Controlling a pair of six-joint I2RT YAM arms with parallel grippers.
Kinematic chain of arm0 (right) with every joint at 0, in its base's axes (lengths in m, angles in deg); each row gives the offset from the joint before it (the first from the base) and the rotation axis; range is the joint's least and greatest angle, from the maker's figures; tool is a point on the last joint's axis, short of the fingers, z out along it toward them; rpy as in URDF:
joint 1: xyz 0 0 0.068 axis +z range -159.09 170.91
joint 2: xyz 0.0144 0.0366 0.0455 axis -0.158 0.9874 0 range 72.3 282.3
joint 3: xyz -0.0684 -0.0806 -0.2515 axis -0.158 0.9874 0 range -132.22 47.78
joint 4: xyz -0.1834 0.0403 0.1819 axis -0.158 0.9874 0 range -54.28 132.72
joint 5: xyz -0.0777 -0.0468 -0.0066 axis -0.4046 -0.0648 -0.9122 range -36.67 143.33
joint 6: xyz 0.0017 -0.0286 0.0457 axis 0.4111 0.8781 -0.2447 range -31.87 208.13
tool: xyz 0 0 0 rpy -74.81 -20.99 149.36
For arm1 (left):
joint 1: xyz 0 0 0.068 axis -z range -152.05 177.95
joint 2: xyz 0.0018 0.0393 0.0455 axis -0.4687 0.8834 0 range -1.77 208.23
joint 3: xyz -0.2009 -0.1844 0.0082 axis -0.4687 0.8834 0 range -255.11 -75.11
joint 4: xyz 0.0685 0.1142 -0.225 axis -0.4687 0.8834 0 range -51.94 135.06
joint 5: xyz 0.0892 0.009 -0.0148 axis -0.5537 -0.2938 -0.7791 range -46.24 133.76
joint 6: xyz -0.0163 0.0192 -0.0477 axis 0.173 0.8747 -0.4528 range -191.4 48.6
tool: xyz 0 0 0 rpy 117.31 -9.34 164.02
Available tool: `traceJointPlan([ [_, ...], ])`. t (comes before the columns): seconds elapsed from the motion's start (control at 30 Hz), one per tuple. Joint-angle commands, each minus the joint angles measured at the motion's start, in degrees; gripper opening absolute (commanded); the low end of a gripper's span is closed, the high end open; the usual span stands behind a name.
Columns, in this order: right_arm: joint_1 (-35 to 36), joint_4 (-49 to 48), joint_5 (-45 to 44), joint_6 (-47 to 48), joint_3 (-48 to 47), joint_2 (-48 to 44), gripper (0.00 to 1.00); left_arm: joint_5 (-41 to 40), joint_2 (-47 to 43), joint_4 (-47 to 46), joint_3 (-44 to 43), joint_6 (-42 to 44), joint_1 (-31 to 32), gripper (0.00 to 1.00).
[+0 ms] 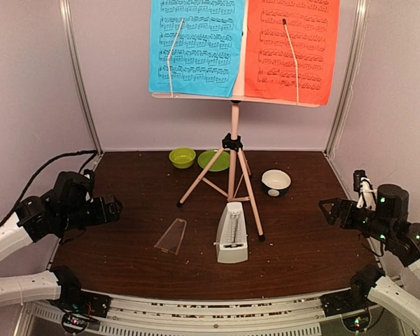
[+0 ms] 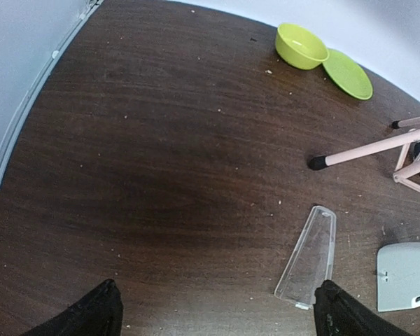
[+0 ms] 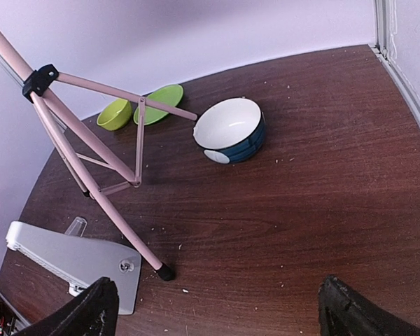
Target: Set up the instrument practice props
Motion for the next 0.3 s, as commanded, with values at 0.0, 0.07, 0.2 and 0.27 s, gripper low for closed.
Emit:
traceJointPlan([
  [0.0, -0.4, -2.5, -0.7, -2.4, 1.7, -1.7, 1.00, -1.6, 2.9, -1.7, 0.5, -1.8, -0.3, 0.98],
  [0.07, -0.3, -2.6, -1.2, -2.7, 1.9, -2.0, 1.00, -1.7, 4.7, -2.0, 0.1, -1.6, -0.3, 0.98],
  [0.2, -0.3, -2.3, -1.2, -2.9, 1.7, -1.9, 1.00, -0.9, 6.9, -3.9, -0.5, -0.5, -0.2, 0.98],
  [0.27, -0.3, -2.2, -1.3, -2.9, 1.5, -2.1, 1.00, -0.9, 6.9, -4.9, -0.9, 0.0, -0.3, 0.98],
])
